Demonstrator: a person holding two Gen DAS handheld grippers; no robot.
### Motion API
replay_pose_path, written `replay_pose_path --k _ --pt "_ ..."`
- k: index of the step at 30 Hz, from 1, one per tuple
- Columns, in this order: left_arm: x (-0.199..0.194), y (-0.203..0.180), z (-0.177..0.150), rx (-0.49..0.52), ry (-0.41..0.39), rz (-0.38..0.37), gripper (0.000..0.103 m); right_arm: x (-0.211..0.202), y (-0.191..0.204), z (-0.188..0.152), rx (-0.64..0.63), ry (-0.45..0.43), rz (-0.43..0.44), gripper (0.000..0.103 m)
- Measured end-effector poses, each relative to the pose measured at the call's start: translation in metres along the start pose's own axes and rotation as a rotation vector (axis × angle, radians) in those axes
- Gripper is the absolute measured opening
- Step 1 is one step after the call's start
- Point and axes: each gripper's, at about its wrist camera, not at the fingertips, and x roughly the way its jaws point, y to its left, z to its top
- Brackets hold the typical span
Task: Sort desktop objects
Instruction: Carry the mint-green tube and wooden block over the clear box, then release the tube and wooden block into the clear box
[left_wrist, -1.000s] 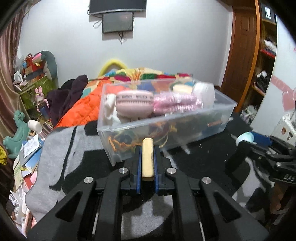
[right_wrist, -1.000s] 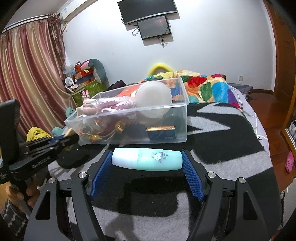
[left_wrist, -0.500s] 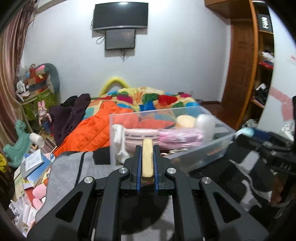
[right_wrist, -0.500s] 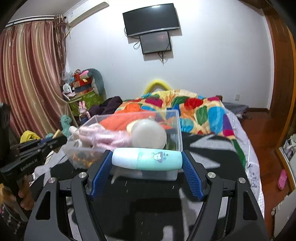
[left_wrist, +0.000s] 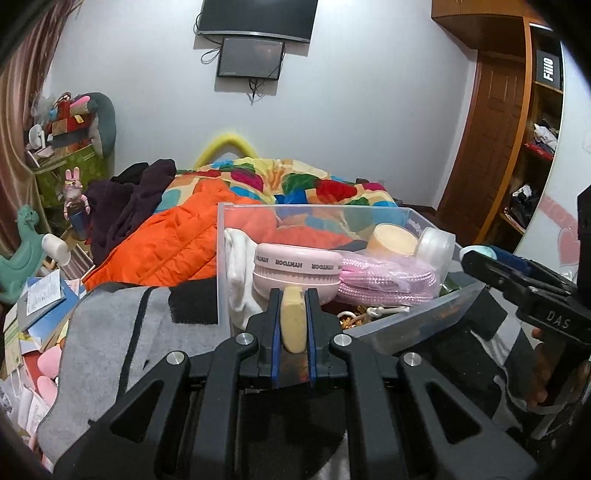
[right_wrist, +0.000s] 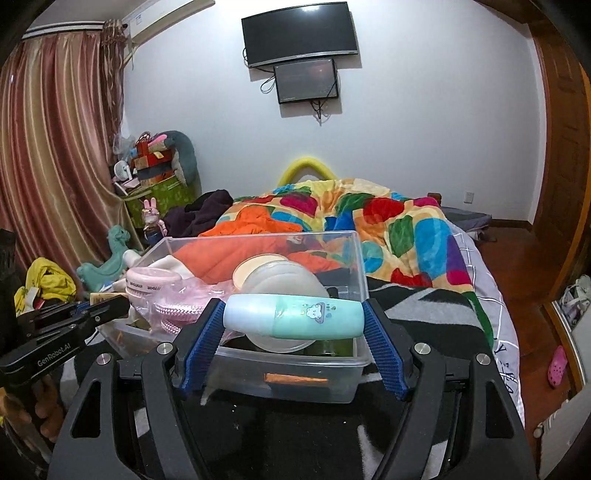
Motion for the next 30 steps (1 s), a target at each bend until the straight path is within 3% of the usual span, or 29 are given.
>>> replay_pose_path --k 8,12,15,16,17,21,24,30 --pt "0.0 -0.007 -0.003 0.031 -0.021 0.034 0.013 0.005 0.002 -0.003 -0.011 0.021 -0.002 0.071" --pt "0.001 -0.006 -0.003 0.016 -0.019 0.009 0.032 0.008 0.006 -0.006 -0.025 0.03 -0.003 0.072" --pt "-0.001 -0.017 -0.004 0.058 -0.04 0.049 0.042 0.007 0.01 -0.007 -0.035 0.036 0.009 0.072" --pt "-0.002 -0.02 -0.005 0.074 -0.049 0.067 0.048 0.007 0.01 -0.007 -0.038 0.037 0.011 0.072" --pt "-0.003 -0.022 -0.006 0.08 -0.06 0.084 0.063 0.006 0.011 -0.007 -0.041 0.036 0.012 0.072" --pt "-0.006 -0.023 -0.008 0.088 -0.074 0.068 0.066 0.003 0.013 -0.008 -0.044 0.031 0.012 0.074" --pt "-0.007 -0.021 -0.008 0.081 -0.073 0.059 0.068 -0.002 0.013 -0.008 -0.043 0.02 0.009 0.084" --pt "-0.019 -0.021 -0.01 0.073 -0.117 0.054 0.077 -0.016 0.015 -0.009 -0.048 -0.009 -0.007 0.085"
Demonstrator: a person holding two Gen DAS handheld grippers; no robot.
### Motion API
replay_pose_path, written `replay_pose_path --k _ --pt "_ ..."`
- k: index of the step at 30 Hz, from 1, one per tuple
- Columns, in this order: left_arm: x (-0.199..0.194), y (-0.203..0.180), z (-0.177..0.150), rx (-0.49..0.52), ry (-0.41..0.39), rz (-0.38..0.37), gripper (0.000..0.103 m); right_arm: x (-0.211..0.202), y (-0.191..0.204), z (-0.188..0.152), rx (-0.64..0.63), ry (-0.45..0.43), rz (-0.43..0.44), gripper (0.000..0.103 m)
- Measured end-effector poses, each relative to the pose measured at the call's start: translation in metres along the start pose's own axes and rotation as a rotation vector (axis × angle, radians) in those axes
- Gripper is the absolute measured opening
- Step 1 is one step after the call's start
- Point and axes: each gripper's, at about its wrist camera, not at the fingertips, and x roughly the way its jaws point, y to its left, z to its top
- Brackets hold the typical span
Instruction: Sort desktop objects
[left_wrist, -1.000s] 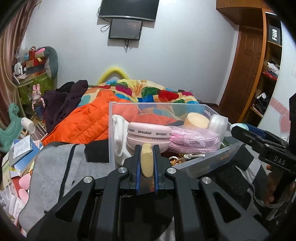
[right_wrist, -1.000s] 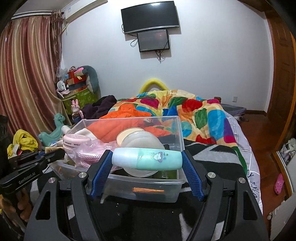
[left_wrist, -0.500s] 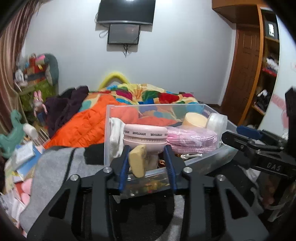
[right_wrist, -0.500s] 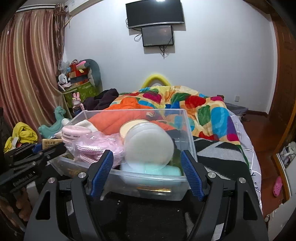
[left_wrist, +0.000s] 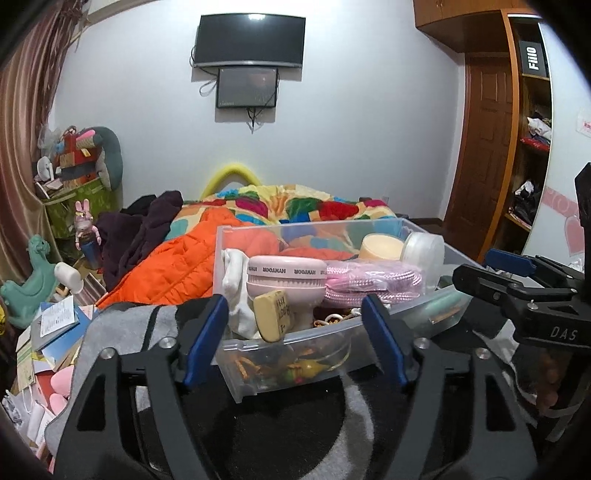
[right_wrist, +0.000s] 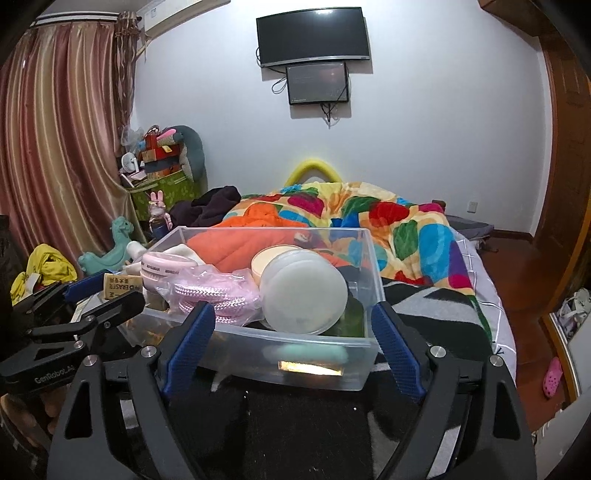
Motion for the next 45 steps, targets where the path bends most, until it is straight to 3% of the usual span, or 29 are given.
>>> replay_pose_path --k 5,9,13,19,24,29,37,45 --pt "-0.017 0.0 0.002 -0.012 -0.059 0.014 0.091 -0.01 0.0 0.0 0.012 -0.019 -0.044 0.103" --pt "-0.025 -0.004 0.005 -0.022 -0.046 0.033 0.091 -0.025 -0.003 0.003 0.042 -0.058 -0.037 0.103" --pt "-0.035 -0.013 0.006 -0.001 -0.037 0.08 0.092 -0.042 -0.01 0.004 0.092 -0.101 -0.109 0.103" --pt "-0.055 -0.023 0.003 -0.045 -0.05 0.049 0.1 -0.068 -0.018 -0.001 0.111 -0.129 -0.134 0.103" --pt "-0.064 -0.023 -0.001 -0.12 -0.023 0.011 0.101 -0.082 -0.022 -0.012 0.119 -0.124 -0.116 0.103" --pt "-0.076 -0.026 -0.005 -0.158 -0.017 0.029 0.101 -0.09 -0.019 -0.022 0.088 -0.12 -0.095 0.103" --pt "-0.094 -0.037 -0.014 -0.141 -0.036 0.069 0.101 -0.096 -0.011 -0.029 0.057 -0.128 -0.074 0.103" --pt "-0.093 -0.042 -0.019 -0.135 -0.027 0.048 0.101 -0.093 -0.006 -0.037 0.042 -0.108 -0.07 0.103"
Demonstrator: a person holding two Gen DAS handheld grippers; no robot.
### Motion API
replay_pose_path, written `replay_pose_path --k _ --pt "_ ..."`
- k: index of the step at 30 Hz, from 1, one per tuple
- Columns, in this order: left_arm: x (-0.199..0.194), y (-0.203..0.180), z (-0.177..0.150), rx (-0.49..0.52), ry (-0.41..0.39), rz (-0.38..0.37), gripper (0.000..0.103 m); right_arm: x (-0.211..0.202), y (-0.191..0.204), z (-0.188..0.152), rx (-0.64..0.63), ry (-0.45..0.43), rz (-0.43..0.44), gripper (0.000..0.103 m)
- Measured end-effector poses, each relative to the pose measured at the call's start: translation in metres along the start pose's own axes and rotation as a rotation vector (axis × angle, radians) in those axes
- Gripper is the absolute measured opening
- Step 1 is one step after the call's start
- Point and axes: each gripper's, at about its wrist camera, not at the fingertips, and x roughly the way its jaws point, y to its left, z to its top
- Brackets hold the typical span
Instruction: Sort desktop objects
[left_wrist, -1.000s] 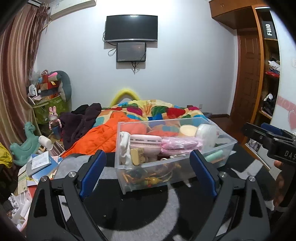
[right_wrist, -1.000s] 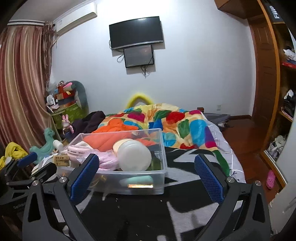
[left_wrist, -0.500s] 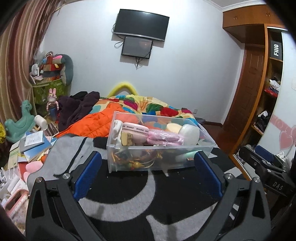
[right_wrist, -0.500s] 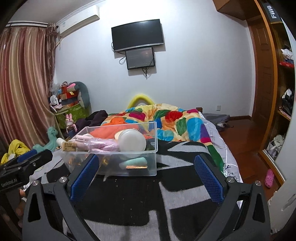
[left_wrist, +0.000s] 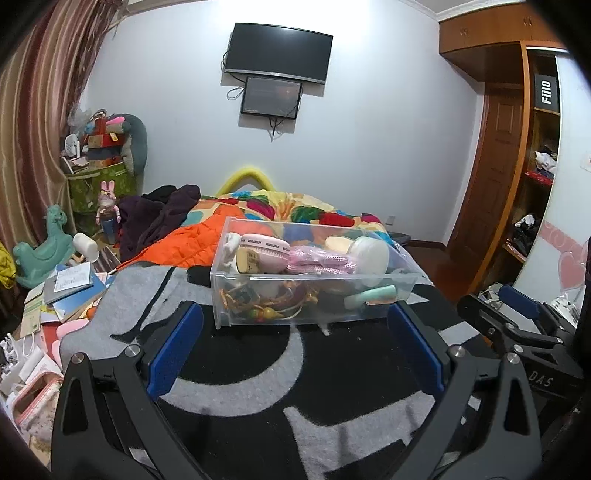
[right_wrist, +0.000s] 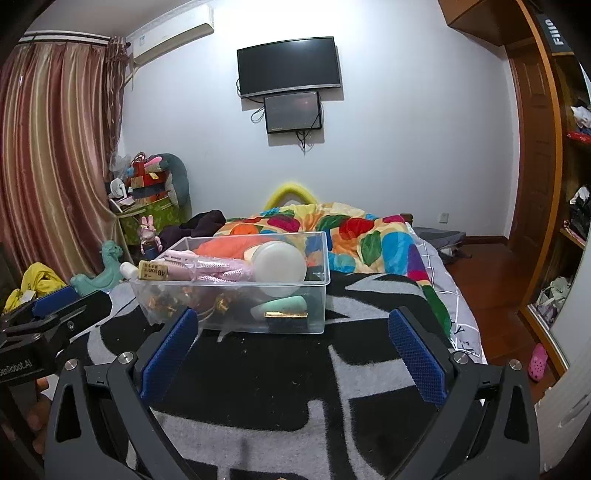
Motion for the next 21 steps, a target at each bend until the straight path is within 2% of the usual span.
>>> replay_pose_path --k 11,21 --pt "-0.0014 0.0057 -0.0006 -0.027 -0.003 -0.035 0.101 0.0005 0.0036 -0.0016 0.004 0.012 0.01 0.103" --pt "0.0008 0.0062 -0.0027 -0.033 0.003 -0.017 0.101 0.0021 0.0088 -0.0033 -0.001 0.02 0.026 0.103"
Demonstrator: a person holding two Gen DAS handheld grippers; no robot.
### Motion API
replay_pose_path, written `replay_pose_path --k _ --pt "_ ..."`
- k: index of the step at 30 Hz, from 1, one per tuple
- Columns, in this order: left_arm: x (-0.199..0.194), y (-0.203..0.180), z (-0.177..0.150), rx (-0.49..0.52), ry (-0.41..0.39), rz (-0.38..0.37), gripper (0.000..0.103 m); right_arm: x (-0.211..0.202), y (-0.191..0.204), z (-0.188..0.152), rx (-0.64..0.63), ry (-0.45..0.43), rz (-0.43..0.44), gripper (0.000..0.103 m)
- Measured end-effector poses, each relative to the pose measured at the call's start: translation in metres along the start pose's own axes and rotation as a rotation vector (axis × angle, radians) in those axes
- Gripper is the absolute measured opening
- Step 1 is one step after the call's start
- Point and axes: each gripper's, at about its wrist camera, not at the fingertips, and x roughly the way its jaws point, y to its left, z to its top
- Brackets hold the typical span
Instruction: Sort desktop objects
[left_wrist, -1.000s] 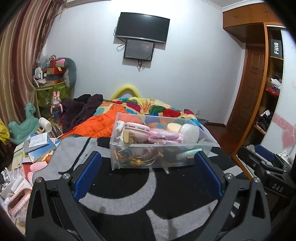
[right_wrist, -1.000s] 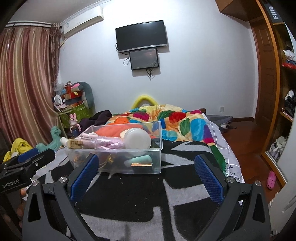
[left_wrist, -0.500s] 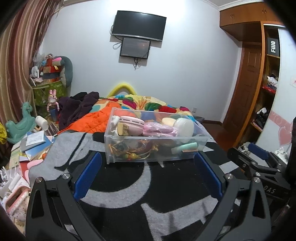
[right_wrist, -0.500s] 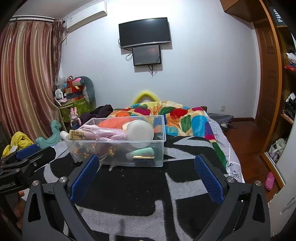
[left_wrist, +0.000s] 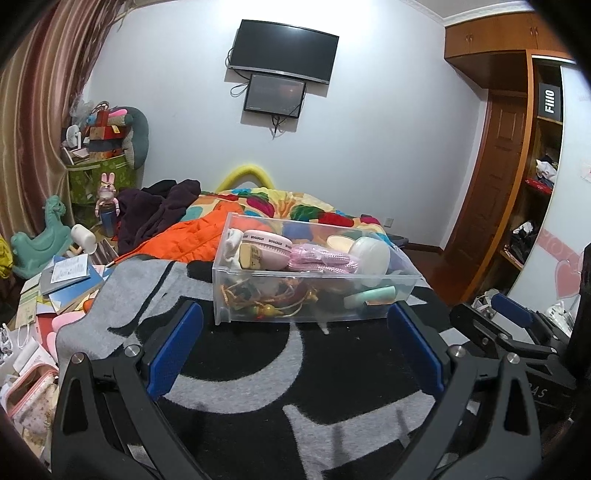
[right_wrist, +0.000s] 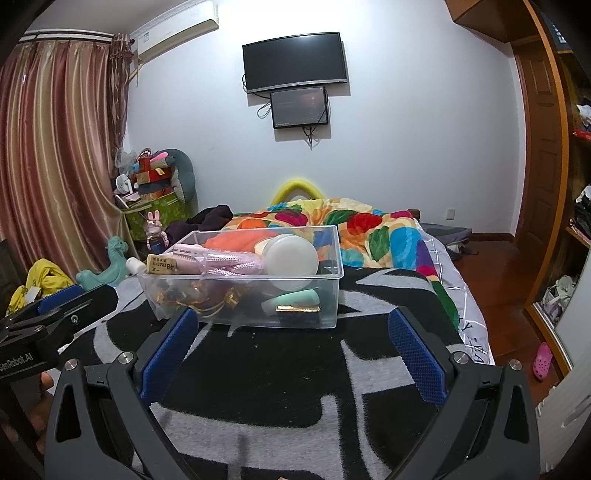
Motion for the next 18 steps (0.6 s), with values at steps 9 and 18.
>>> replay_pose_path --k 9,18 --pt "-0.001 0.004 -0.002 -0.028 -0.027 0.012 0.101 0.003 -0.002 -0.001 0.017 0.011 0.017 0.103" --pt "0.0 0.011 -0.002 -0.064 -0.025 0.022 0.101 0.003 0.0 -0.002 0.021 0.014 0.025 0.103"
